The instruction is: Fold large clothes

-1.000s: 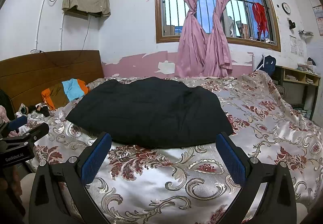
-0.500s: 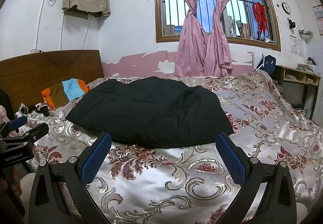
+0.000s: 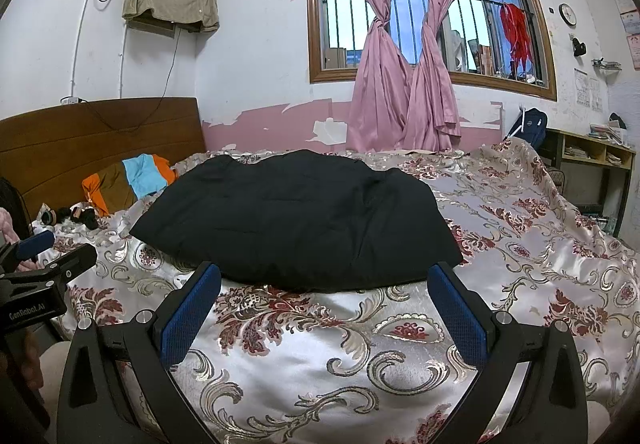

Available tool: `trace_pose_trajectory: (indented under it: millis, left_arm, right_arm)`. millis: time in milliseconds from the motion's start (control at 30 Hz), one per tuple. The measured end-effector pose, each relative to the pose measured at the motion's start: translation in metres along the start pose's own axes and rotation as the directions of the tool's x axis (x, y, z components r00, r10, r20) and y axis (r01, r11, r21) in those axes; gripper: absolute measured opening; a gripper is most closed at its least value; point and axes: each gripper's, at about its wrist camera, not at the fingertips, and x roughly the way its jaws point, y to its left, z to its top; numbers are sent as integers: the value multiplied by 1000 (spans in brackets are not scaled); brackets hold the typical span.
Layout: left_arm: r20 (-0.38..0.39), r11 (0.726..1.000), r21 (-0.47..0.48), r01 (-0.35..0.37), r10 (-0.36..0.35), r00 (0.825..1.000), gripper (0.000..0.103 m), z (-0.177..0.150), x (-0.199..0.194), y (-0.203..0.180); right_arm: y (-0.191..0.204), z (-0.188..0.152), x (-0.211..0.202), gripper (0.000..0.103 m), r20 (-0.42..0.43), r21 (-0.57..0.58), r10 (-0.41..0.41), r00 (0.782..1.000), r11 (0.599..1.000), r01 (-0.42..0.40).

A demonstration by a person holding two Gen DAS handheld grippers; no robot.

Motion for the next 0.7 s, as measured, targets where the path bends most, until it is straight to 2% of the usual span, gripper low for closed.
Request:
trace_pose_trajectory:
  millis: [233, 700]
  left_arm:
    - [2, 999, 18, -39, 39, 999, 102, 4, 0, 0]
    - [-19, 1000, 18, -25, 26, 999, 102, 4, 3, 1]
  right_arm:
    - [-1, -1, 0, 101, 1, -1, 1, 1000, 1000, -1]
    - [-1, 0, 0, 101, -1, -1, 1, 1000, 1000, -1]
